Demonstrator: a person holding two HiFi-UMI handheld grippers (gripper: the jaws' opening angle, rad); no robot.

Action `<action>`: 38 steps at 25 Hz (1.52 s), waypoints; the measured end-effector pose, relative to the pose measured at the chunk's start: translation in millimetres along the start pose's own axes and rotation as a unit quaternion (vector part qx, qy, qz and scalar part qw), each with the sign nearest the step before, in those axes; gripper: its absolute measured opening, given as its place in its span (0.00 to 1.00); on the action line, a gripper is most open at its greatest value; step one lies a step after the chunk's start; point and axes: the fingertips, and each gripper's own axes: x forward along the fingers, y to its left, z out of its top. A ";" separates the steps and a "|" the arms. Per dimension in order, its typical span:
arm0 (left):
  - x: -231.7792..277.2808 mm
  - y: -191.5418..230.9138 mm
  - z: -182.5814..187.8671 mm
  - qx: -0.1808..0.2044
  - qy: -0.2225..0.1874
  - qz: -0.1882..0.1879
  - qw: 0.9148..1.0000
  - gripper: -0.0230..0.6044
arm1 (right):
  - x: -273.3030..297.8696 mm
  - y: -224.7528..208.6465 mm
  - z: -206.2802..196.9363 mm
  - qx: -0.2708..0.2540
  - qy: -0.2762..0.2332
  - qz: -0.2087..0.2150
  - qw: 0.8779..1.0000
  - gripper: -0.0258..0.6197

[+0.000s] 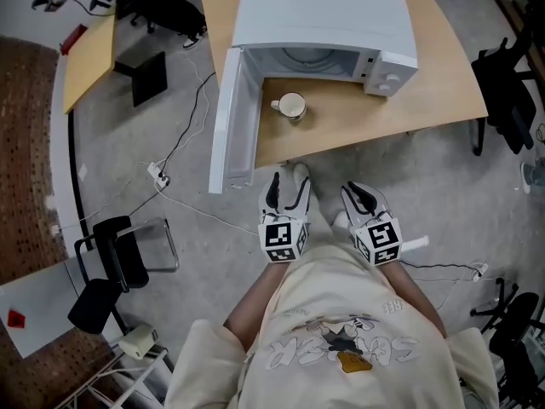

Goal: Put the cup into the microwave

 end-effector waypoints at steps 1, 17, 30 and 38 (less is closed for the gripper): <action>17.6 8.5 2.4 -0.003 0.000 -0.001 1.000 0.54 | 10.2 -7.6 4.9 0.002 0.003 -0.008 1.000 0.15; 176.6 49.1 -13.5 0.023 0.063 -0.030 0.997 0.75 | 99.2 -61.4 57.1 -0.009 0.035 -0.099 0.994 0.18; 232.8 64.9 -4.9 0.057 0.019 0.003 0.998 0.78 | 110.9 -52.0 40.9 -0.022 0.085 -0.066 0.994 0.18; 252.9 74.7 -0.5 0.097 -0.023 0.018 0.995 0.67 | 101.2 -55.6 29.4 -0.042 0.113 -0.068 0.990 0.18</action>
